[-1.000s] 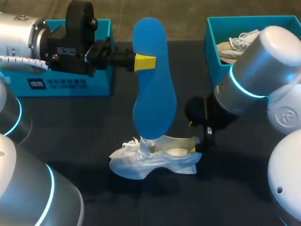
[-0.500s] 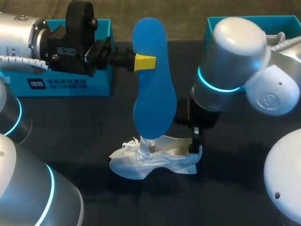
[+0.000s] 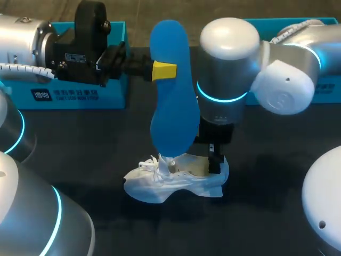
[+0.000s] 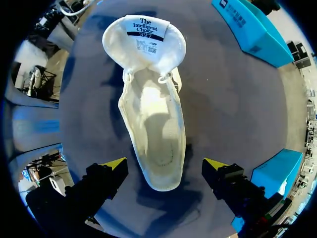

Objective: Take the shoe out of the shoebox, open the shoe tongue, remove and reinsert the insole, then place the shoe into the shoebox

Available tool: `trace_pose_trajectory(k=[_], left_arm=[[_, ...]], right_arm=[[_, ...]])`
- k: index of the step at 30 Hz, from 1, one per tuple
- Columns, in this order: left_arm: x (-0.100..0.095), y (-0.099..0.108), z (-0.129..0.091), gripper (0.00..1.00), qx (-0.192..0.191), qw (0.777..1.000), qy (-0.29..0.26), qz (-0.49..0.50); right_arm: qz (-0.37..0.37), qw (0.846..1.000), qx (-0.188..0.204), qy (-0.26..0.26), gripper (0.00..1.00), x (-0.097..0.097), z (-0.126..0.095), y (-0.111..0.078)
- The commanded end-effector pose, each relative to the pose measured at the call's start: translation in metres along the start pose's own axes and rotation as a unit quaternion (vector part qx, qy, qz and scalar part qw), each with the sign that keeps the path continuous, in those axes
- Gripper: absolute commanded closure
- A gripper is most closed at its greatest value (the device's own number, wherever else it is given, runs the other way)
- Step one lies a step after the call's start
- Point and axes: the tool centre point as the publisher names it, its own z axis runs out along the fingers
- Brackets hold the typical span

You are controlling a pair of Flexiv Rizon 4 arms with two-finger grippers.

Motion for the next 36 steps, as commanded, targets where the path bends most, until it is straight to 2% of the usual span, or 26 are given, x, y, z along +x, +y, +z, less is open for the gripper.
trace_pose_trajectory(k=[1,14,22,36], left_arm=[[-0.001,-0.001,0.001,1.00,-0.001,1.000,0.000,0.000],[-0.001,-0.001,0.001,1.00,-0.001,1.000,0.000,0.000],[-0.001,-0.001,0.001,1.00,-0.001,1.000,0.000,0.000],[-0.001,-0.001,0.001,1.00,-0.001,1.000,0.000,0.000]], right_arm=[[-0.001,1.000,0.004,-0.001,0.00,-0.002,0.000,0.005],[-0.020,1.000,0.001,-0.010,0.00,-0.012,-0.007,0.020],[-0.038,0.999,-0.008,-0.015,0.00,-0.021,-0.004,0.037],[-0.071,0.997,-0.034,-0.019,0.00,-0.036,0.030,0.058]])
